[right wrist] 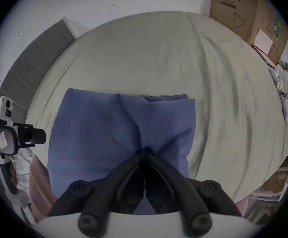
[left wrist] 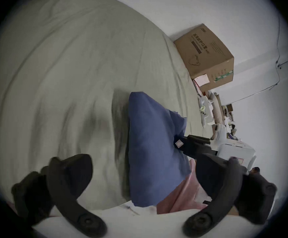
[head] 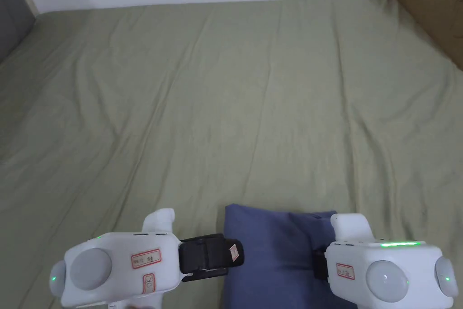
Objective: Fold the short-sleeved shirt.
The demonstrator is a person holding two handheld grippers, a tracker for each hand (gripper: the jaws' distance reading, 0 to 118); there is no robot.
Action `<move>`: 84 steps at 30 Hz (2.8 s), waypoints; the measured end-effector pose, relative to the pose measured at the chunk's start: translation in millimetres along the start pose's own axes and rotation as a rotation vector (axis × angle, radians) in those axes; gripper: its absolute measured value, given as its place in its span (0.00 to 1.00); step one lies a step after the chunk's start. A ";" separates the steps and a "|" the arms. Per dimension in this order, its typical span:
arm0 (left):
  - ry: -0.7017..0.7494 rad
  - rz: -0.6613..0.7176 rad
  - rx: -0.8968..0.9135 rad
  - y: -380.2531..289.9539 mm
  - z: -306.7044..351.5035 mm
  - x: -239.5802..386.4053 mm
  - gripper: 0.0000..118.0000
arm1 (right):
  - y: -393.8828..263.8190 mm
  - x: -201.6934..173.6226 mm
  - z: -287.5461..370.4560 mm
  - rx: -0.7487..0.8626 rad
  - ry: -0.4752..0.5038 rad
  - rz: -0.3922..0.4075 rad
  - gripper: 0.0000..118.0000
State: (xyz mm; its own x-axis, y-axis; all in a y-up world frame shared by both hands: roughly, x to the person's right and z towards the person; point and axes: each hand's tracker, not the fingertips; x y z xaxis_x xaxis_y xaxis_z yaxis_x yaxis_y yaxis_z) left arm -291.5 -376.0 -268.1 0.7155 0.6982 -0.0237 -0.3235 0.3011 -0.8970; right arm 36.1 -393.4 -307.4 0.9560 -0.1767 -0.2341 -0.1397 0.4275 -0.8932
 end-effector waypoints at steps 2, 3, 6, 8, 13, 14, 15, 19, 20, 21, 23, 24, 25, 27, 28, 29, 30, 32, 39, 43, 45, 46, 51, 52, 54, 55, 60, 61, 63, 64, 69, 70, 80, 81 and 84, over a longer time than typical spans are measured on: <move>-0.009 0.025 -0.033 1.1 -8.0 -5.3 1.00 | -1.8 -0.7 0.5 0.002 0.003 -0.008 0.01; -0.029 0.028 -0.049 1.7 -11.4 -8.2 1.00 | -1.9 0.0 0.5 0.004 0.003 -0.010 0.01; -0.045 0.078 -0.048 2.5 -22.2 -14.9 1.00 | -2.7 -4.6 5.0 0.005 0.011 -0.014 0.01; -0.108 0.099 -0.009 5.0 -29.1 -19.7 1.00 | -2.9 -4.2 4.8 0.005 0.017 -0.024 0.01; -0.140 0.109 -0.067 15.7 -53.4 -15.5 1.00 | -2.9 -3.8 5.5 0.003 0.022 -0.033 0.01; -0.133 0.105 -0.083 17.3 -56.8 -10.5 1.00 | -2.2 -6.7 7.5 0.002 0.022 -0.034 0.01; -0.128 0.092 -0.092 18.0 -58.6 -5.5 1.00 | -2.3 -7.3 7.6 0.001 0.022 -0.034 0.01; -0.112 0.021 -0.135 19.3 -63.4 3.5 0.95 | -1.9 -8.9 9.1 0.000 0.014 -0.031 0.01; -0.098 -0.004 -0.145 20.3 -60.3 -3.0 0.82 | -2.0 -10.5 10.8 0.002 0.011 -0.032 0.01; -0.052 -0.039 -0.133 22.9 -55.8 -1.5 0.49 | -1.5 -11.6 12.5 0.002 0.009 -0.033 0.01; -0.051 0.011 -0.119 24.6 -56.1 -5.9 0.20 | 2.5 -12.4 18.5 0.019 0.066 -0.073 0.01; -0.097 0.037 -0.129 21.5 -53.4 -8.5 0.20 | 4.3 -13.9 21.1 0.015 0.046 -0.082 0.01; -0.084 0.028 -0.117 21.2 -52.6 -7.7 0.20 | 5.9 -16.0 24.3 0.023 0.047 -0.081 0.01; -0.091 0.024 -0.118 21.9 -50.3 -2.8 0.19 | 10.1 -20.2 31.6 0.041 0.043 -0.072 0.01; -0.100 0.021 -0.118 22.7 -48.0 -14.2 0.19 | 12.1 -23.0 35.9 0.054 0.040 -0.063 0.01; -0.124 0.014 -0.125 25.4 -44.1 -14.2 0.19 | 14.3 -25.7 39.7 0.064 0.040 -0.054 0.01; -0.141 0.001 -0.132 28.3 -39.8 -13.9 0.19 | 16.9 -26.9 42.5 0.071 0.039 -0.049 0.01; -0.116 -0.039 -0.141 33.1 -23.1 -18.6 0.19 | 21.0 -31.4 47.6 0.093 0.039 -0.043 0.01; 0.105 -0.094 -0.097 64.4 72.6 -64.7 0.19 | 31.3 -45.3 50.0 0.112 0.034 -0.028 0.01; 0.351 -0.081 -0.071 89.3 138.7 -117.4 0.19 | 33.2 -55.1 49.4 0.103 0.049 -0.018 0.01; 0.472 -0.090 -0.068 100.5 167.8 -141.7 0.19 | 33.7 -59.8 47.6 0.097 0.039 -0.005 0.01; 0.535 -0.097 -0.071 107.0 181.5 -152.3 0.19 | 34.9 -62.2 46.7 0.093 0.038 -0.001 0.01; 0.889 -0.154 -0.167 126.2 217.7 -187.0 0.19 | 35.7 -69.9 43.6 0.077 0.040 0.014 0.01; 0.976 -0.182 -0.191 126.8 220.5 -191.2 0.19 | 35.8 -71.7 43.1 0.074 0.036 0.022 0.01; 1.098 -0.216 -0.203 130.2 224.9 -202.3 0.19 | 35.7 -71.4 40.8 0.072 0.030 0.028 0.01; 1.123 -0.228 -0.200 131.8 227.7 -209.4 0.19 | 35.8 -71.4 39.6 0.068 0.028 0.029 0.01; 1.188 -0.206 -0.239 133.7 233.4 -229.9 0.25 | 34.1 -65.8 36.9 0.060 0.018 0.029 0.01; 1.197 -0.200 -0.226 132.0 233.9 -229.6 0.34 | 33.7 -63.8 35.8 0.057 0.019 0.024 0.01; 1.228 -0.190 -0.199 130.8 235.8 -226.1 0.46 | 32.6 -60.9 34.3 0.050 0.016 0.015 0.01; 1.231 -0.174 -0.177 131.2 241.8 -224.6 0.55 | 31.8 -59.9 33.9 0.048 0.015 0.014 0.01; 1.133 -0.130 -0.006 128.1 265.8 -191.0 0.83 | 27.0 -51.8 29.1 0.038 0.023 0.008 0.01; 1.094 -0.131 0.012 126.0 267.4 -179.9 0.83 | 26.2 -52.8 29.9 0.040 0.027 0.005 0.01; 0.571 -0.115 0.173 74.9 222.8 -69.4 0.00 | 23.8 -46.1 49.9 0.103 0.106 -0.028 0.01; 0.590 -0.130 0.205 68.0 214.9 -58.0 0.00 | 23.7 -44.4 52.8 0.112 0.108 -0.031 0.01; 0.646 -0.221 0.311 46.9 193.7 -22.2 0.00 | 23.7 -40.0 65.6 0.152 0.118 -0.043 0.01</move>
State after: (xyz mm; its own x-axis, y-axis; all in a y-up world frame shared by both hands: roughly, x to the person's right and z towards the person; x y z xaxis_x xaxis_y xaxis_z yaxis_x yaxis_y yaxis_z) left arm -442.6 -251.5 -224.2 0.9741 0.1091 -0.1980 -0.2220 0.6268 -0.7469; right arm 11.5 -318.1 -294.1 0.9220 -0.2968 -0.2486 -0.0503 0.5448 -0.8371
